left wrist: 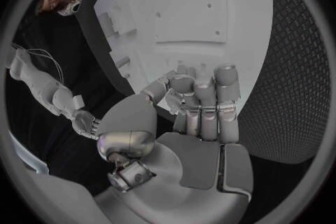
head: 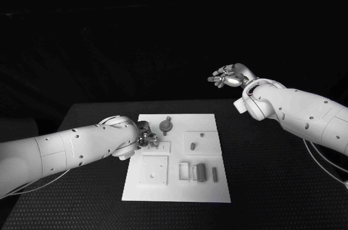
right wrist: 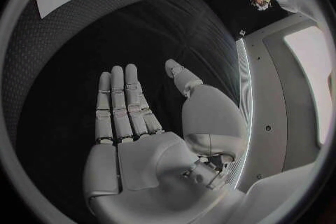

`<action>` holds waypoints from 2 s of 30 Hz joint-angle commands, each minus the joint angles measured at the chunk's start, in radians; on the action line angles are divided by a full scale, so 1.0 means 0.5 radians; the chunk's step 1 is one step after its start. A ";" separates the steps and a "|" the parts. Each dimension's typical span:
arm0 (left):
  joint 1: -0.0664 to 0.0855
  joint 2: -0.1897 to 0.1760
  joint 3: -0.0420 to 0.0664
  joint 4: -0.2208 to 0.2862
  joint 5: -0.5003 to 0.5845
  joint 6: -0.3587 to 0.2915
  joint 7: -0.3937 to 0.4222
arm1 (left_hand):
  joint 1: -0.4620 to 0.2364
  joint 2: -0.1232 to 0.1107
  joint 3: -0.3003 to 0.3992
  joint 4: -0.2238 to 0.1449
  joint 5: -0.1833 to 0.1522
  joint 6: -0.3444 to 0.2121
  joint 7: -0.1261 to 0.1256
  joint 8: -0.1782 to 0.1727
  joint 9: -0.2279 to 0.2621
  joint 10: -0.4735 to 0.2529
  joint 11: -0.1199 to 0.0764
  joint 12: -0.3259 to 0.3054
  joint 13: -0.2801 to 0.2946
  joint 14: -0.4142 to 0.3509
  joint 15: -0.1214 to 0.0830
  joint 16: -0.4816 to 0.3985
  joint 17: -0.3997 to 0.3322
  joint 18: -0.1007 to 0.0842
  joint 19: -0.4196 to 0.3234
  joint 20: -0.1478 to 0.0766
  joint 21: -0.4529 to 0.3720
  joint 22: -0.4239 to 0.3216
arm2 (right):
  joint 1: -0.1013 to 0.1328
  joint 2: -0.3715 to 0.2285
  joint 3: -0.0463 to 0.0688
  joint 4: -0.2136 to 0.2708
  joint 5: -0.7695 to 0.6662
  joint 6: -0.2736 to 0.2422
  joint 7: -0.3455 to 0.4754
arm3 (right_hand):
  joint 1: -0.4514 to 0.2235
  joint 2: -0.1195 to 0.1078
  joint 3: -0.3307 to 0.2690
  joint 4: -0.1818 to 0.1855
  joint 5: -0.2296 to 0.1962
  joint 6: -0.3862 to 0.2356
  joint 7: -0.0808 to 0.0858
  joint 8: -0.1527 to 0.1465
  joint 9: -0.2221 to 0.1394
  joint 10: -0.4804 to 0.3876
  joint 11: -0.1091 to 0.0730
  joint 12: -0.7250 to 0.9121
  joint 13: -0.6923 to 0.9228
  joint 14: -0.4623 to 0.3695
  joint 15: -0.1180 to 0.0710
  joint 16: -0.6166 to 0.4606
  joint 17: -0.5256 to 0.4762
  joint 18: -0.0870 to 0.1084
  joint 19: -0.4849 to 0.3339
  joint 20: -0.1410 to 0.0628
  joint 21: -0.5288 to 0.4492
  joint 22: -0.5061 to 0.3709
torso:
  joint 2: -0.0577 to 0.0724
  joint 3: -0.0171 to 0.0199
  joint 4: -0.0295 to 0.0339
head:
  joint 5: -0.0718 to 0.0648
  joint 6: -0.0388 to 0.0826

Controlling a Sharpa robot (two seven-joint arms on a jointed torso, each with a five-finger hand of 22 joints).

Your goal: Assemble the parts on the task board

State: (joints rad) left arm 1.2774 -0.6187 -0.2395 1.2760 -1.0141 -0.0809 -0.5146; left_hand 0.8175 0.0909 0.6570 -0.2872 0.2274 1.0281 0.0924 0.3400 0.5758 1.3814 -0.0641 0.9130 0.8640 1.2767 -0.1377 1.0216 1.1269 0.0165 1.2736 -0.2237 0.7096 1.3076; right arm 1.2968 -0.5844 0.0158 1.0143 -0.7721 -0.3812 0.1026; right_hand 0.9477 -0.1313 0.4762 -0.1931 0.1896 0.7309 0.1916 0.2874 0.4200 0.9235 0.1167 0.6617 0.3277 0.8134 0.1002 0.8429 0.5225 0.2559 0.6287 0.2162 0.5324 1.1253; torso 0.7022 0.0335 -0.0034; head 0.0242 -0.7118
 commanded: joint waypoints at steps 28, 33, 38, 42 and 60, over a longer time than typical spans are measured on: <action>-0.007 0.019 0.000 -0.002 0.007 0.079 0.000 | 0.011 0.017 0.014 -0.001 -0.002 0.155 -0.104 0.008 0.001 -0.003 -0.017 0.016 -0.010 -0.018 -0.011 0.019 -0.013 0.099 -0.005 -0.023 0.009 0.042 | -0.001 0.001 0.001 0.001 0.008 0.032 0.024 | -0.002 0.017 -0.014 -0.003 0.000 0.018 0.067 0.012 -0.004 -0.215 0.068 -0.012 -0.009 0.001 0.007 -0.015 0.005 -0.028 -0.021 0.001 -0.011 0.000 | 0.000 0.0007 -0.001 | 0.003 -0.006; -0.011 0.022 0.000 -0.009 -0.003 0.077 -0.002 | 0.010 0.017 0.014 -0.001 -0.001 0.155 -0.104 0.008 0.001 -0.003 -0.017 0.016 -0.011 -0.019 -0.011 0.020 -0.014 0.099 -0.005 -0.023 0.009 0.042 | -0.001 0.002 0.001 0.002 0.009 0.035 0.025 | -0.002 0.017 -0.014 -0.003 0.000 0.018 0.066 0.012 -0.004 -0.215 0.068 -0.013 -0.010 0.001 0.007 -0.016 0.005 -0.028 -0.022 0.001 -0.012 0.001 | 0.001 0.0009 -0.001 | 0.003 -0.006; -0.011 0.024 0.000 -0.012 -0.032 0.096 -0.012 | 0.010 0.017 0.014 0.000 -0.001 0.155 -0.104 0.008 0.001 -0.004 -0.017 0.016 -0.012 -0.019 -0.011 0.021 -0.015 0.099 -0.005 -0.022 0.009 0.042 | -0.002 0.001 0.001 0.004 0.010 0.037 0.025 | -0.003 0.017 -0.015 -0.002 0.000 0.019 0.066 0.013 -0.005 -0.215 0.068 -0.013 -0.012 0.001 0.007 -0.017 0.005 -0.028 -0.022 0.002 -0.013 0.001 | 0.000 0.0009 -0.001 | 0.002 -0.007; -0.011 0.025 0.000 -0.013 -0.035 0.101 -0.023 | 0.008 0.017 0.013 0.000 -0.002 0.155 -0.104 0.007 0.002 -0.004 -0.017 0.017 -0.013 -0.020 -0.010 0.022 -0.018 0.098 -0.006 -0.022 0.010 0.042 | -0.002 0.001 0.001 0.005 0.011 0.040 0.025 | -0.003 0.017 -0.015 -0.002 0.000 0.019 0.066 0.013 -0.005 -0.214 0.068 -0.013 -0.013 0.001 0.008 -0.018 0.006 -0.028 -0.022 0.002 -0.013 0.001 | 0.001 0.0017 -0.002 | 0.003 -0.011; -0.011 0.058 0.000 -0.023 -0.118 0.178 -0.032 | -0.017 0.009 0.006 0.003 0.023 0.169 -0.107 0.005 0.010 -0.001 -0.020 0.024 -0.034 -0.028 -0.007 0.046 -0.041 0.097 -0.009 -0.020 0.016 0.042 | -0.002 0.001 0.001 0.003 0.011 0.053 0.023 | -0.002 0.018 -0.017 -0.002 0.000 0.021 0.066 0.015 -0.006 -0.213 0.068 -0.014 -0.017 0.000 0.008 -0.022 0.008 -0.028 -0.024 0.003 -0.016 0.002 | 0.001 0.0028 -0.002 | 0.003 -0.019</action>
State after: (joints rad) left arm 1.2757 -0.5949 -0.2374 1.2622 -1.0522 -0.0297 -0.5274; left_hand 0.8162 0.0919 0.6570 -0.2871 0.2336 1.0281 0.0924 0.3415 0.5792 1.3796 -0.0662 0.9208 0.8476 1.2698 -0.1368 1.0408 1.1070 0.0164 1.2716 -0.2286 0.7135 1.3074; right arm 1.2962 -0.5846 0.0158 1.0152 -0.7678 -0.3701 0.1032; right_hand 0.9478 -0.1314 0.4735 -0.1959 0.1896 0.7328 0.1897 0.2911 0.4187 0.9234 0.1166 0.6578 0.3204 0.8132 0.0999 0.8354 0.5253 0.2561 0.6215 0.2162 0.5286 1.1255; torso 0.7023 0.0347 -0.0036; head 0.0262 -0.7206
